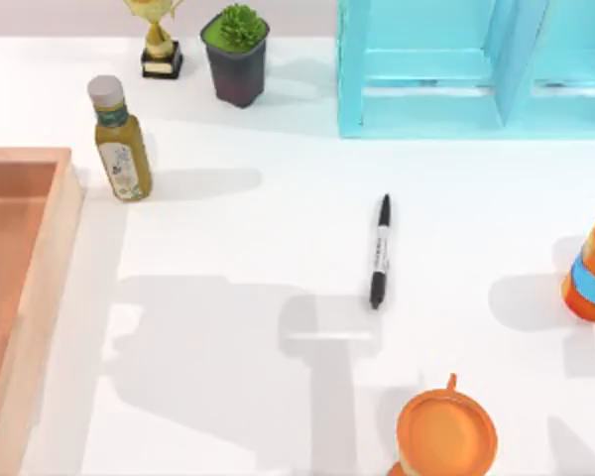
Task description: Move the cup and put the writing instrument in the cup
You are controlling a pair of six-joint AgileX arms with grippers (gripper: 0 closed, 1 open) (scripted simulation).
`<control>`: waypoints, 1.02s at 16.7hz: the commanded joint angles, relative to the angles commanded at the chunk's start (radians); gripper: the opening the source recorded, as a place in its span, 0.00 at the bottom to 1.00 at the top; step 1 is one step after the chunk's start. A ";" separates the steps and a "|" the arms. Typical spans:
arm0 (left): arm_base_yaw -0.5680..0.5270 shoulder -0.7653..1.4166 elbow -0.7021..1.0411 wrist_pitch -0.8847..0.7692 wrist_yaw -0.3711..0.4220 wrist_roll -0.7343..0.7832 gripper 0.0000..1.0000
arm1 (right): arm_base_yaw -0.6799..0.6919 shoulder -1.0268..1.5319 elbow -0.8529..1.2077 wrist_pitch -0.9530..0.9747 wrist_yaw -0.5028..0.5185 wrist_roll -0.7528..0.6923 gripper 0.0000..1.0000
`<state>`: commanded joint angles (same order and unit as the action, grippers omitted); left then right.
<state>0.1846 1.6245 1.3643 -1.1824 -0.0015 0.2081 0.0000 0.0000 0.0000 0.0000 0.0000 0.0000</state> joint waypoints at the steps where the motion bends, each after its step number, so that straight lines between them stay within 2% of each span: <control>1: 0.006 0.049 0.040 -0.035 0.000 0.006 1.00 | 0.000 0.000 0.000 0.000 0.000 0.000 1.00; 4: 0.016 0.132 0.108 -0.097 0.000 0.017 1.00 | 0.000 0.000 0.000 0.000 0.000 0.000 1.00; 10: 0.012 0.137 0.108 -0.097 0.000 0.016 1.00 | 0.000 0.000 0.000 0.000 0.000 0.000 1.00; 17: 0.017 0.187 -0.057 0.116 0.000 0.019 1.00 | 0.000 0.000 0.000 0.000 0.000 0.000 1.00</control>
<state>0.2018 1.8114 1.3070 -1.0664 -0.0018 0.2275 0.0000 0.0000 0.0000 0.0000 0.0000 0.0000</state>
